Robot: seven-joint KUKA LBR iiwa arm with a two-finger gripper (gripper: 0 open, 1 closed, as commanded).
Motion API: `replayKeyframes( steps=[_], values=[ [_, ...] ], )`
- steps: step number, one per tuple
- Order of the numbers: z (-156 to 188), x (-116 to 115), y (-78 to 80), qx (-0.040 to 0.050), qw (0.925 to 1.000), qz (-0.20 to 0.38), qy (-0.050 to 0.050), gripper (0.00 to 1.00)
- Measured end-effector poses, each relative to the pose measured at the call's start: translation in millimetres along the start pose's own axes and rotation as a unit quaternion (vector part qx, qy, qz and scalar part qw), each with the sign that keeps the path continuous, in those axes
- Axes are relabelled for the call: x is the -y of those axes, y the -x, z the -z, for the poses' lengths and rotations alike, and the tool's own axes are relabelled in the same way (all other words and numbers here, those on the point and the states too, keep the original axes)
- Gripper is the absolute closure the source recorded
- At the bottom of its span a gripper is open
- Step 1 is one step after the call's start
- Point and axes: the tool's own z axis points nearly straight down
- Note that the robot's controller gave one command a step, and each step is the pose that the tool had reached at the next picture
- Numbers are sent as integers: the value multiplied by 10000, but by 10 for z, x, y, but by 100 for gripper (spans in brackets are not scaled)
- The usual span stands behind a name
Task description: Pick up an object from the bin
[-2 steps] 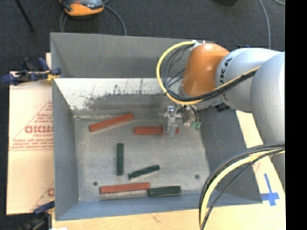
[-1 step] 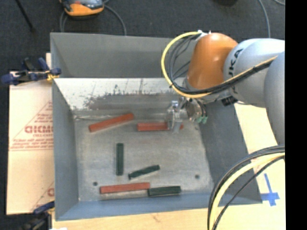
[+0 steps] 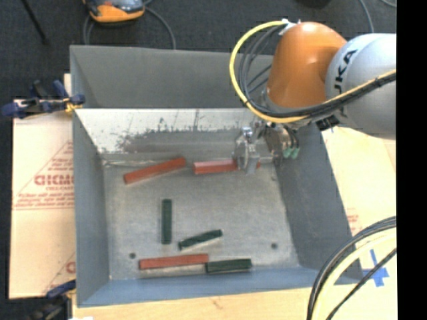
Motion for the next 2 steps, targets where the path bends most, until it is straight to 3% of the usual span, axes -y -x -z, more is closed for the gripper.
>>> replayKeyframes(
  steps=[1, 2],
  values=[
    [-153, -36, 111, 93, 9999, -114, 3, 100],
    [-143, 14, 8, -68, 9996, -270, 20, 100]
  ],
)
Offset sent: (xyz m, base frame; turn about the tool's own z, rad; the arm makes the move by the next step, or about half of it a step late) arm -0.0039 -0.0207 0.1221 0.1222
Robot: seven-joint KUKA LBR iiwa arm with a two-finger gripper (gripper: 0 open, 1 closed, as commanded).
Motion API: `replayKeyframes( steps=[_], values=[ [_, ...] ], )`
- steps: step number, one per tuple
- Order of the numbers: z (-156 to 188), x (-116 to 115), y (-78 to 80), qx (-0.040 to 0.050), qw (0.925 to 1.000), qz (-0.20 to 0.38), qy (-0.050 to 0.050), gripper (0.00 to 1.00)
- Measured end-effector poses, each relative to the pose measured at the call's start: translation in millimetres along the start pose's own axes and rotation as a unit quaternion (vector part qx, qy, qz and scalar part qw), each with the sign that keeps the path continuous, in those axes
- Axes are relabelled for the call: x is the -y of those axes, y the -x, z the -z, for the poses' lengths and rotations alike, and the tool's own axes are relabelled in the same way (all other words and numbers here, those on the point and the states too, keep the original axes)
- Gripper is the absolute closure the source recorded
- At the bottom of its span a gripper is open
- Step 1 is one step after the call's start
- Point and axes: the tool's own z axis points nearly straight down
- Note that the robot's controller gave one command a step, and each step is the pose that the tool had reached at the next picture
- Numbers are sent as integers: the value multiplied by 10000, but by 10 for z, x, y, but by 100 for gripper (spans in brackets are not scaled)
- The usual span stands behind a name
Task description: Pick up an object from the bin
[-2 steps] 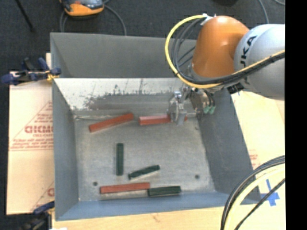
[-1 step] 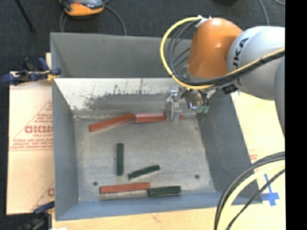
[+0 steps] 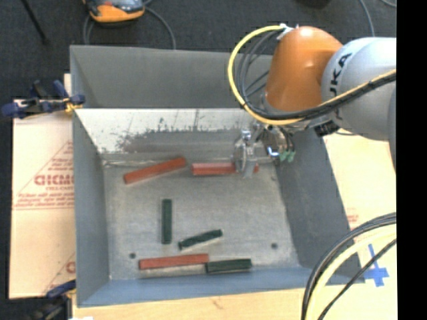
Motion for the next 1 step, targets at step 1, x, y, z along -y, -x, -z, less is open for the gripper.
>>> replayKeyframes(
  steps=[1],
  values=[
    [664, -58, -74, 68, 9999, -126, -8, 100]
  ],
)
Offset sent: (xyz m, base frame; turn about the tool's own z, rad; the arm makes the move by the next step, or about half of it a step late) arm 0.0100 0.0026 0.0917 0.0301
